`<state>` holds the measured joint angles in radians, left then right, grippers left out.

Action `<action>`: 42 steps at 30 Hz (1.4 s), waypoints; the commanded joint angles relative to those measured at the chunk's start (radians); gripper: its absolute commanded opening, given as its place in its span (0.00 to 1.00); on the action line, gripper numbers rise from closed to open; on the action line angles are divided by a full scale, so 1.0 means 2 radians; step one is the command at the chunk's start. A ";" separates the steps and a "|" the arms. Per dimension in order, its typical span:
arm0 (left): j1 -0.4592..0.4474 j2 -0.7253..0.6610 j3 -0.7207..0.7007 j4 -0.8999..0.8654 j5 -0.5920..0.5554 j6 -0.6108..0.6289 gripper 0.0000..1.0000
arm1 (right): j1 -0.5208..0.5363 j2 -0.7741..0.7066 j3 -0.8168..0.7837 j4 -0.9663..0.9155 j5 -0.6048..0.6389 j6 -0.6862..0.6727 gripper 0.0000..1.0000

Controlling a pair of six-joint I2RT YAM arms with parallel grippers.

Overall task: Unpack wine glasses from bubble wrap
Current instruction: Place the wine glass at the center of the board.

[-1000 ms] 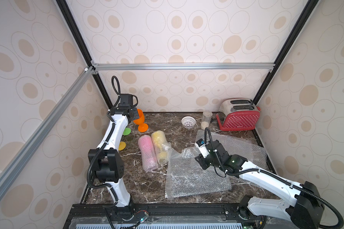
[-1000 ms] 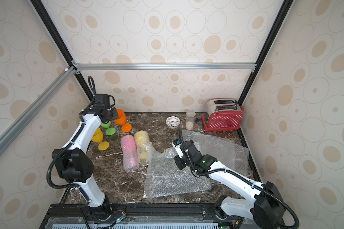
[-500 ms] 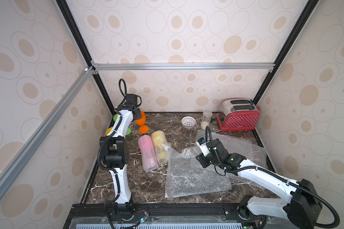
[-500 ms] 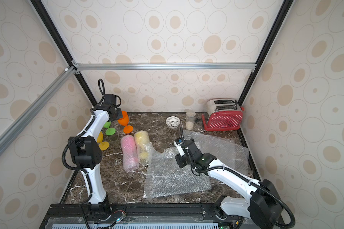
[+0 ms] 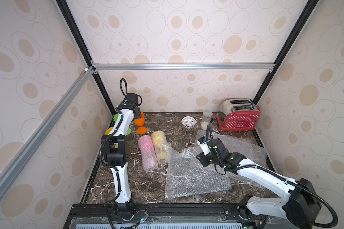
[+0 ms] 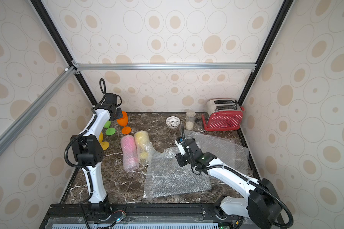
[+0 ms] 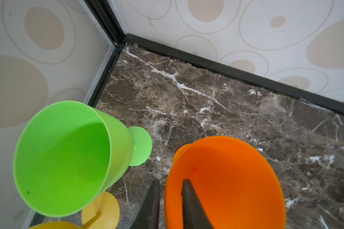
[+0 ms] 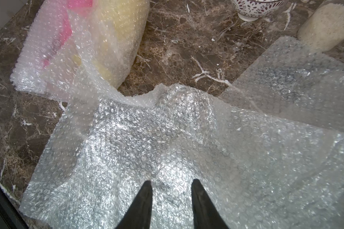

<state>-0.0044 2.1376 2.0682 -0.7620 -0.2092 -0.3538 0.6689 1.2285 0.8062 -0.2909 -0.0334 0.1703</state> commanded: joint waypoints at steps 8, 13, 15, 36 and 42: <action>0.004 -0.023 0.051 -0.025 0.018 0.012 0.47 | -0.007 0.021 0.036 -0.048 -0.016 0.024 0.36; -0.007 -0.059 0.050 -0.026 0.042 0.012 0.52 | -0.015 0.032 0.067 -0.087 -0.013 0.052 0.37; -0.016 -0.075 0.042 -0.027 0.051 0.011 0.52 | -0.020 0.042 0.088 -0.116 -0.011 0.060 0.37; -0.164 -0.357 -0.343 0.081 0.122 -0.043 0.52 | -0.082 0.022 0.089 -0.274 0.027 0.181 0.36; -0.222 -0.442 -0.476 0.127 0.153 -0.091 0.52 | -0.103 -0.022 0.049 -0.301 0.052 0.196 0.37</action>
<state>-0.4088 1.3075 1.1820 -0.5728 0.0612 -0.4667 0.4778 1.2320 0.9298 -0.8261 0.0242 0.5209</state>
